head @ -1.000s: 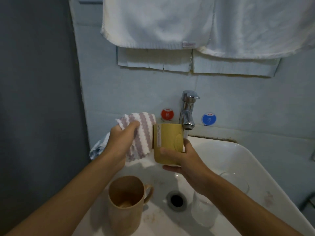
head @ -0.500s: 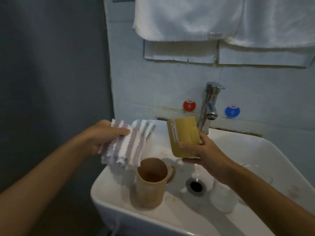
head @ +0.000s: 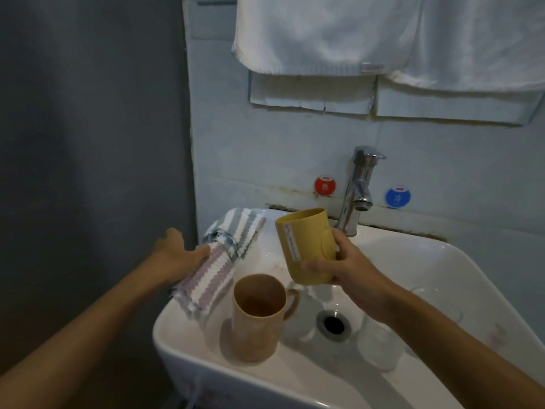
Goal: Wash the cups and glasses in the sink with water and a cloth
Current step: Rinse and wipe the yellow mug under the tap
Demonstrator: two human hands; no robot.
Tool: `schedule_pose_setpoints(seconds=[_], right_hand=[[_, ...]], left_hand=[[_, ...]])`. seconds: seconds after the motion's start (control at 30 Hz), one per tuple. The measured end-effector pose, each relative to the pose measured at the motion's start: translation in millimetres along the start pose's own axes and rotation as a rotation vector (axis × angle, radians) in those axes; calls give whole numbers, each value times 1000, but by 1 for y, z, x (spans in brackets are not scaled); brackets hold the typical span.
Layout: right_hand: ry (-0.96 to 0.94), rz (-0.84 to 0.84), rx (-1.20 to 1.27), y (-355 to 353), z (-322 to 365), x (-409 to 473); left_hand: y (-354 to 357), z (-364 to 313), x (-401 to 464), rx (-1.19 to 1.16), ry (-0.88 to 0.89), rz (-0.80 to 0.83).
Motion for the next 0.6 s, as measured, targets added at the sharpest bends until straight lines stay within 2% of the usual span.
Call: schedule_pose_setpoints(seconds=[0.1,0.23,0.33,0.47,0.6], right_hand=[[-18,70,-62,3,4,-2],[-37,131,-172,9,12,-7],[-42,130,-228,12,17,-11],[-30,129,-240,13,18,-15],[-28,60,-210,7,20,-23]], left_hand=[[-4,0,-7,74,31,-96],[-2,-8,-21,-69,148,-103],[9,-13,-30,-132,180,-50],[15,-9,-33,-132,192,-75],[18,-5,-33,-106,192,-118]])
Point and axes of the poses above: each hand's wrist, its own x-axis towards the middle knuckle, its own y-axis out of the palm, z = x × y, the point moved 6 cm from there along x, towards the middle knuckle, and after that the axes turned 9 degrees about z, right-handed, at the moved point
